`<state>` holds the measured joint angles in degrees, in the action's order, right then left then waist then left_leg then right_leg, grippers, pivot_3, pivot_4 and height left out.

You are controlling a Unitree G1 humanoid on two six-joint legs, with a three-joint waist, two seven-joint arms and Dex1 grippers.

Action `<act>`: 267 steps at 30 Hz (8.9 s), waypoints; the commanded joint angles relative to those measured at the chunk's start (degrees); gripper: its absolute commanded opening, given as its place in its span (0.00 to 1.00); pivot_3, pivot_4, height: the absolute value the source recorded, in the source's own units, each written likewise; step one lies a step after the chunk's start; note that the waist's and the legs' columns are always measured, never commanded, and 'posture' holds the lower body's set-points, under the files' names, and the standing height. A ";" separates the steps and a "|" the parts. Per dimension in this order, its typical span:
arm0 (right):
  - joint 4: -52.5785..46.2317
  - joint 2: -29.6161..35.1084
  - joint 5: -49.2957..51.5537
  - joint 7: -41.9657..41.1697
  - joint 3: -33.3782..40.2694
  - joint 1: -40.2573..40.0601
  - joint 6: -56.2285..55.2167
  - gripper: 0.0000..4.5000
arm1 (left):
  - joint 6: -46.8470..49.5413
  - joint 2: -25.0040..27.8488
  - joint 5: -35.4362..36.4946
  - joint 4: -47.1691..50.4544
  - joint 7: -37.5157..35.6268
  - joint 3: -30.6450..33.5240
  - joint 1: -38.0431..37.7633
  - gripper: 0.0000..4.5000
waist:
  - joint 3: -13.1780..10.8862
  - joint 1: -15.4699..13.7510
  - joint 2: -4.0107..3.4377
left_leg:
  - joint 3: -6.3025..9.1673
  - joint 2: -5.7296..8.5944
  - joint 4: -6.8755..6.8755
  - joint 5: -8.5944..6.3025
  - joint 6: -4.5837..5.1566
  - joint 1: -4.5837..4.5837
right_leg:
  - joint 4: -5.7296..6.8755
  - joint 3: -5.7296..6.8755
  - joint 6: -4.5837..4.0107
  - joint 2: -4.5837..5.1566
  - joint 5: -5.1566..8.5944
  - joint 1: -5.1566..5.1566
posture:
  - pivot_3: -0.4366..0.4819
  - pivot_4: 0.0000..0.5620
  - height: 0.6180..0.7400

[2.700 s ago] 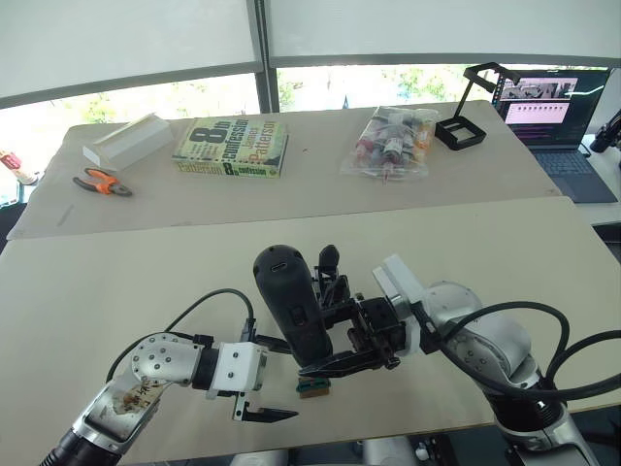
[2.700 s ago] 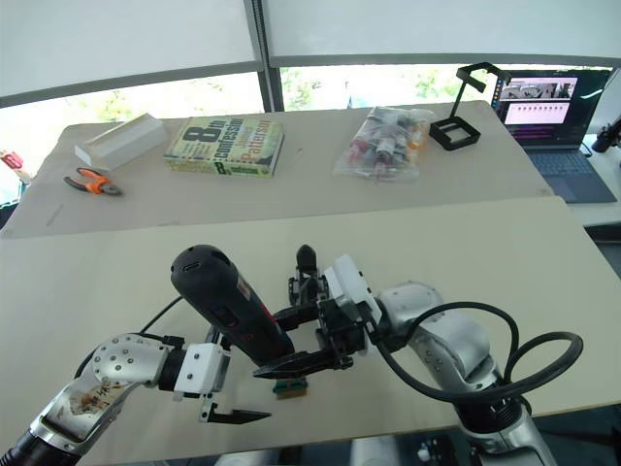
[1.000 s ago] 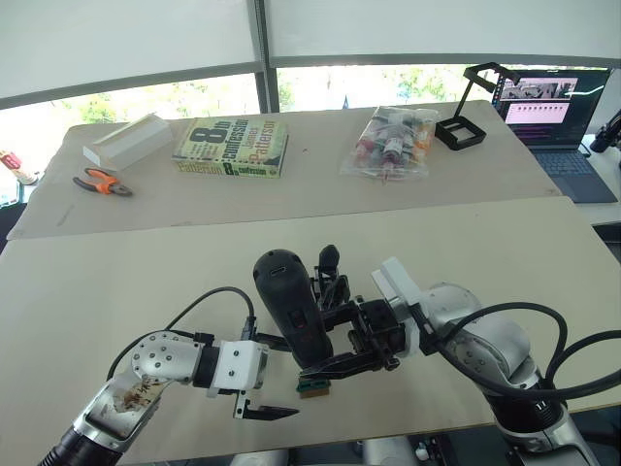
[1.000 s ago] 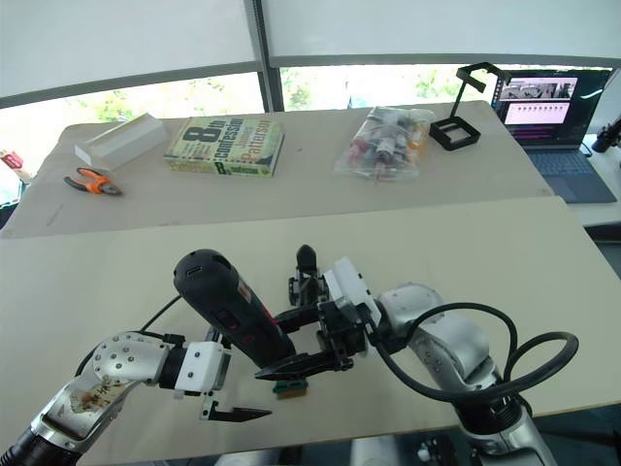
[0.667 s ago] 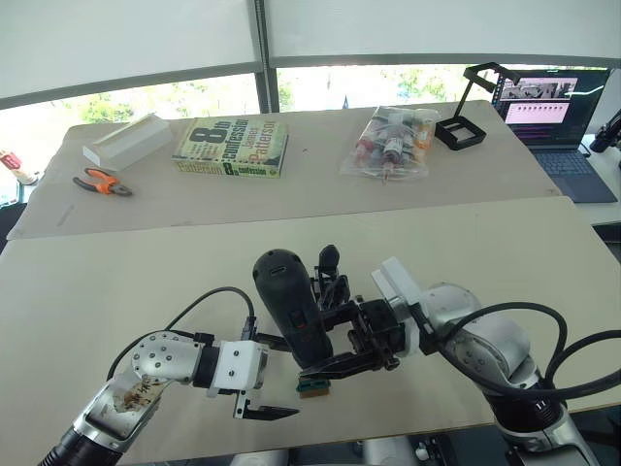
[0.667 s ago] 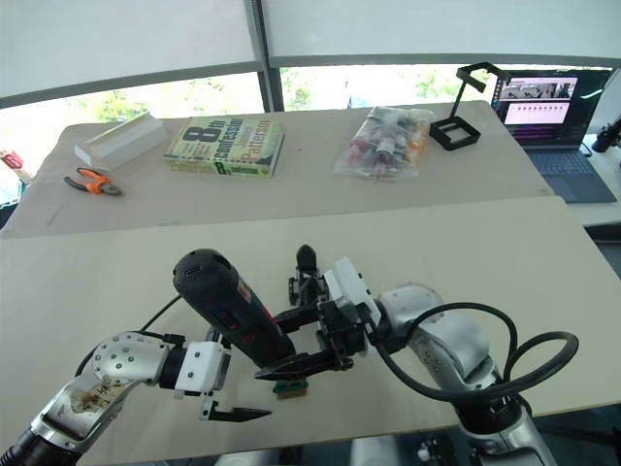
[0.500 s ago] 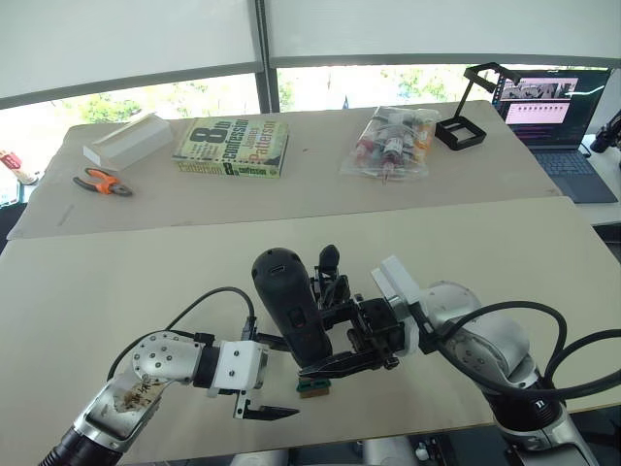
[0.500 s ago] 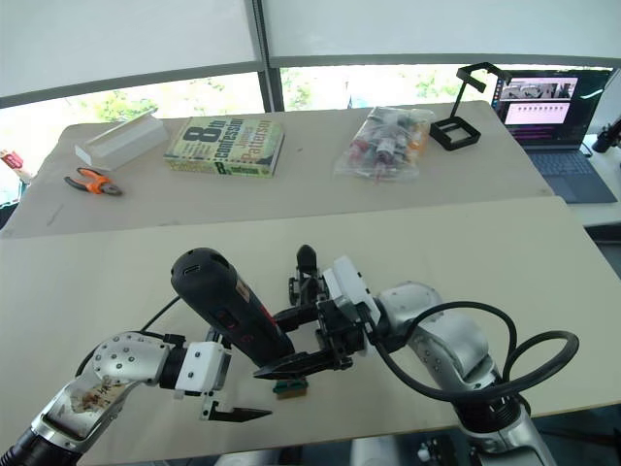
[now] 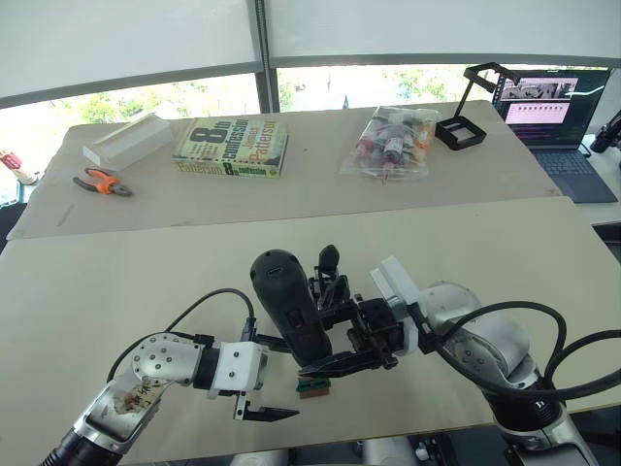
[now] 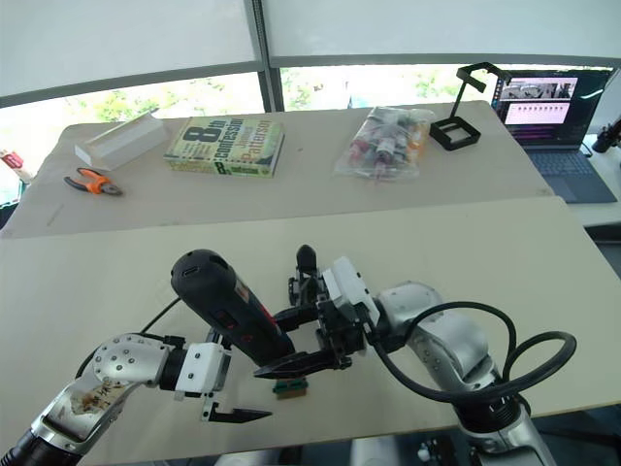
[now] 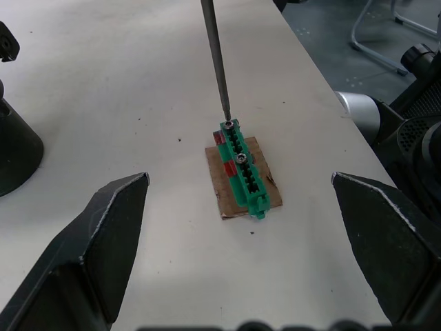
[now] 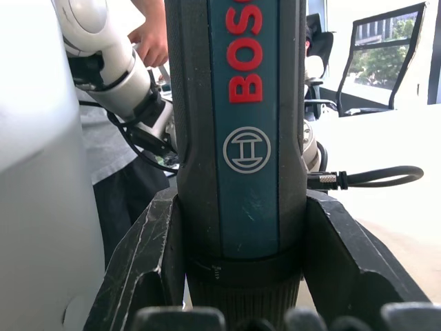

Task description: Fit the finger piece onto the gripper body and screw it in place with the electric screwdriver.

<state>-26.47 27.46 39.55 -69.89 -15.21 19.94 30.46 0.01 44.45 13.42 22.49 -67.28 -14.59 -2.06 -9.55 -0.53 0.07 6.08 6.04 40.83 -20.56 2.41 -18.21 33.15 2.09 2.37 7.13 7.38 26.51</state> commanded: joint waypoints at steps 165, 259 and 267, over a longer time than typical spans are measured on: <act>16.62 -4.26 0.09 -1.29 8.29 27.03 3.75 0.43 | -3.28 -13.10 -2.30 -24.37 -0.62 2.14 23.44 1.00 | 0.02 1.35 0.03 | -0.10 0.02 0.44 0.03 -0.04 -0.56 | 0.11 0.03 -0.18 0.00 -0.24 0.56 | 0.48 0.27 0.98; 17.36 -4.48 -1.17 -2.01 7.86 27.40 2.60 0.43 | -3.61 -14.04 -2.92 -24.96 -0.06 1.98 24.38 1.00 | 0.03 1.36 0.03 | -0.11 0.02 0.54 0.03 -0.04 -0.59 | 0.13 0.02 -0.18 -0.01 -0.30 0.56 | 0.48 0.27 0.98; 16.49 -4.35 0.09 -1.49 8.52 28.41 4.34 0.43 | -3.71 -14.11 -2.94 -25.20 -0.08 1.98 24.63 1.00 | 0.03 1.36 0.03 | -0.11 0.02 0.54 0.03 -0.04 -0.59 | 0.13 0.02 -0.18 -0.01 -0.30 0.56 | 0.48 0.27 0.98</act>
<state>-7.37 23.12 37.31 -71.51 -8.46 46.34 34.53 -2.70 30.34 10.33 -3.22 -67.44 -12.68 21.78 -9.52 0.83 0.09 5.97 6.06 41.37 -20.52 2.37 -18.80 33.28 2.10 2.19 7.12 7.08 27.07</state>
